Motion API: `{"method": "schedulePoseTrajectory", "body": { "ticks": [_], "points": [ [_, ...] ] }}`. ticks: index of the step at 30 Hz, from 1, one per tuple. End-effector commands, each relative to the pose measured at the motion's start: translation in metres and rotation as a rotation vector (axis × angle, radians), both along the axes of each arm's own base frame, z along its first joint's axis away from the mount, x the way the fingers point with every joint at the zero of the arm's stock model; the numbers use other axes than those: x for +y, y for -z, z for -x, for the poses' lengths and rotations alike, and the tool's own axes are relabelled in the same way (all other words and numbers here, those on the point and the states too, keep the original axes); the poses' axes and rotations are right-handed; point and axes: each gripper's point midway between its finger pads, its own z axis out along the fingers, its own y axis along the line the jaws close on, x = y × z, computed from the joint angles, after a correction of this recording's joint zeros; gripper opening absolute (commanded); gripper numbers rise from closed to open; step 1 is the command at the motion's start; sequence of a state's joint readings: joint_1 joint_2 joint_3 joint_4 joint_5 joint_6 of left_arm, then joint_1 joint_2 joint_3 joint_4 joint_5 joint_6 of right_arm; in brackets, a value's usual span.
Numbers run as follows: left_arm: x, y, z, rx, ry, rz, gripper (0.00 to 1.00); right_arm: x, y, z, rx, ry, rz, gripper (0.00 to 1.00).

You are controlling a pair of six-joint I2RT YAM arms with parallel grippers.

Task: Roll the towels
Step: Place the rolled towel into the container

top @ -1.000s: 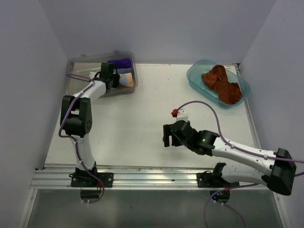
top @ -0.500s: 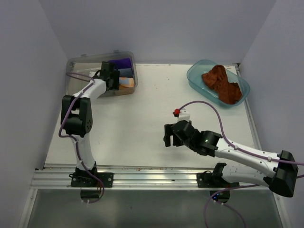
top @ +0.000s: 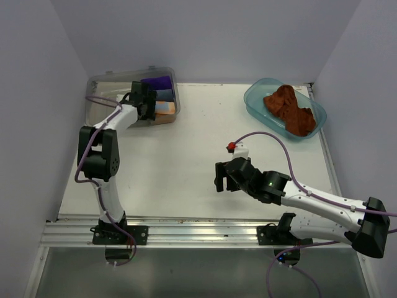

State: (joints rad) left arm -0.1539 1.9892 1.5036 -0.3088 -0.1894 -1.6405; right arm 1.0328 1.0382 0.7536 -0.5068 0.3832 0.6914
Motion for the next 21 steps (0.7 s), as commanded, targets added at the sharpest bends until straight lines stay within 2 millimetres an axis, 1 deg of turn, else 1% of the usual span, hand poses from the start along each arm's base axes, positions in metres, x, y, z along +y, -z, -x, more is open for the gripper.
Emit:
{"method": "schedulePoseTrajectory", "body": {
  "ticks": [1, 2, 3, 6, 7, 9, 10, 11, 12, 13, 14, 15, 16, 18, 19, 21],
  "points": [
    [0.000, -0.012, 0.022, 0.004, 0.007, 0.008, 0.82, 0.003, -0.023, -0.009, -0.051, 0.022, -0.036, 0.81],
    [0.000, -0.021, 0.025, -0.016, 0.007, 0.011, 0.82, 0.003, -0.024, -0.009, -0.054, 0.021, -0.038, 0.81],
    [0.001, -0.022, 0.027, -0.017, 0.006, 0.011, 0.82, 0.003, -0.024, -0.010, -0.055, 0.020, -0.038, 0.81],
    [0.005, -0.036, 0.034, -0.043, 0.010, -0.016, 0.82, 0.003, -0.024, -0.010, -0.059, 0.016, -0.032, 0.81],
    [0.006, -0.048, 0.033, -0.075, 0.018, -0.024, 0.81, 0.003, -0.025, -0.010, -0.060, 0.017, -0.032, 0.81],
    [0.007, -0.059, 0.031, -0.108, 0.050, -0.068, 0.80, 0.003, -0.023, -0.010, -0.060, 0.015, -0.028, 0.81],
    [0.006, -0.068, 0.028, -0.128, 0.066, -0.084, 0.80, 0.002, -0.023, -0.010, -0.060, 0.015, -0.028, 0.81],
    [0.005, -0.077, 0.021, -0.172, 0.088, -0.103, 0.79, 0.003, -0.024, -0.010, -0.061, 0.014, -0.030, 0.81],
    [0.001, -0.080, 0.018, -0.184, 0.130, -0.126, 0.79, 0.003, -0.023, -0.010, -0.060, 0.016, -0.031, 0.81],
    [-0.003, -0.079, 0.009, -0.187, 0.155, -0.127, 0.79, 0.003, -0.023, -0.010, -0.059, 0.016, -0.034, 0.81],
    [-0.003, -0.077, 0.003, -0.186, 0.174, -0.124, 0.78, 0.003, -0.022, -0.010, -0.057, 0.014, -0.031, 0.81],
    [-0.009, -0.072, 0.000, -0.180, 0.221, -0.115, 0.78, 0.003, -0.022, -0.009, -0.055, 0.014, -0.034, 0.81],
    [-0.009, -0.058, -0.007, -0.143, 0.232, -0.112, 0.76, 0.003, -0.022, -0.009, -0.054, 0.015, -0.034, 0.81],
    [-0.008, -0.042, -0.011, -0.106, 0.240, -0.105, 0.76, 0.001, -0.023, -0.009, -0.055, 0.020, -0.038, 0.81],
    [-0.007, -0.027, -0.013, -0.083, 0.241, -0.103, 0.75, 0.001, -0.024, -0.009, -0.057, 0.022, -0.041, 0.81],
    [-0.004, -0.016, -0.012, -0.064, 0.238, -0.112, 0.75, -0.001, -0.024, -0.008, -0.060, 0.029, -0.037, 0.81]
  ]
}}
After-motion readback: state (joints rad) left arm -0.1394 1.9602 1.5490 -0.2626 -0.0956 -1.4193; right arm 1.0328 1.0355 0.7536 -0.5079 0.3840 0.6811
